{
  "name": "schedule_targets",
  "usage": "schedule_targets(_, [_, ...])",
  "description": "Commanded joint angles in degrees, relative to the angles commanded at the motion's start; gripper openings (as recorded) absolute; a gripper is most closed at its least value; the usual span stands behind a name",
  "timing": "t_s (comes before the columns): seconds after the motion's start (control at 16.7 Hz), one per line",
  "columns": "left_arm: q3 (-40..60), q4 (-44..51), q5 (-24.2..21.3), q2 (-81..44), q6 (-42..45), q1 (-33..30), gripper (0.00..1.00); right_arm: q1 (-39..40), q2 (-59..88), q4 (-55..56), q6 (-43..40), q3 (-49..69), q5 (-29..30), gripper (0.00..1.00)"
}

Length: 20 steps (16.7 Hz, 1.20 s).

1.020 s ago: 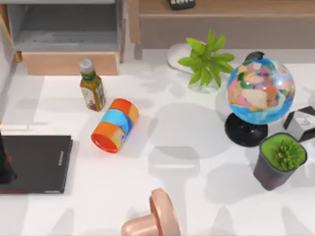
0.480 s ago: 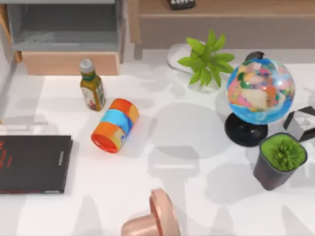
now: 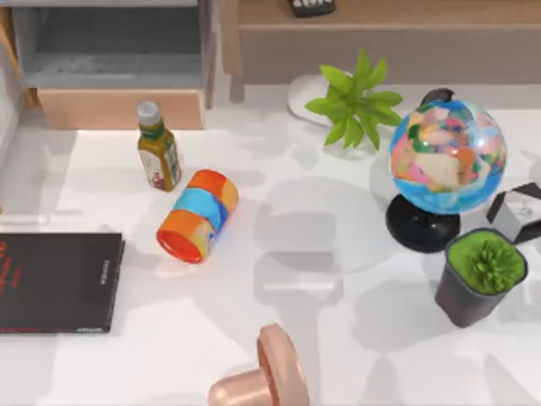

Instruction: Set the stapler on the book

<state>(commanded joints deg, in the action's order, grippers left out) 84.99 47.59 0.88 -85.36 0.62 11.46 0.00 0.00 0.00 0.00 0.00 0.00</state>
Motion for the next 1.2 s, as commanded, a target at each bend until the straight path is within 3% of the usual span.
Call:
schedule_targets(0.36, [34.1, 18.5, -0.4, -34.6, 0.0, 4.2, 1.0, 0.0, 0.0, 0.0, 0.0, 0.0, 0.0, 1.0])
schedule_targets(0.66, [55.3, 29.9, -0.9, -56.2, 0.1, 6.4, 1.0, 0.0, 0.0, 0.0, 0.0, 0.0, 0.0, 1.0])
schedule_targets(0.9, [64.4, 34.7, -1.3, -65.4, 0.2, 6.8, 1.0, 0.0, 0.0, 0.0, 0.0, 0.0, 0.0, 1.0])
schedule_targets(1.2, [65.4, 35.3, -1.3, -66.5, 0.2, 6.7, 1.0, 0.0, 0.0, 0.0, 0.0, 0.0, 0.0, 1.0])
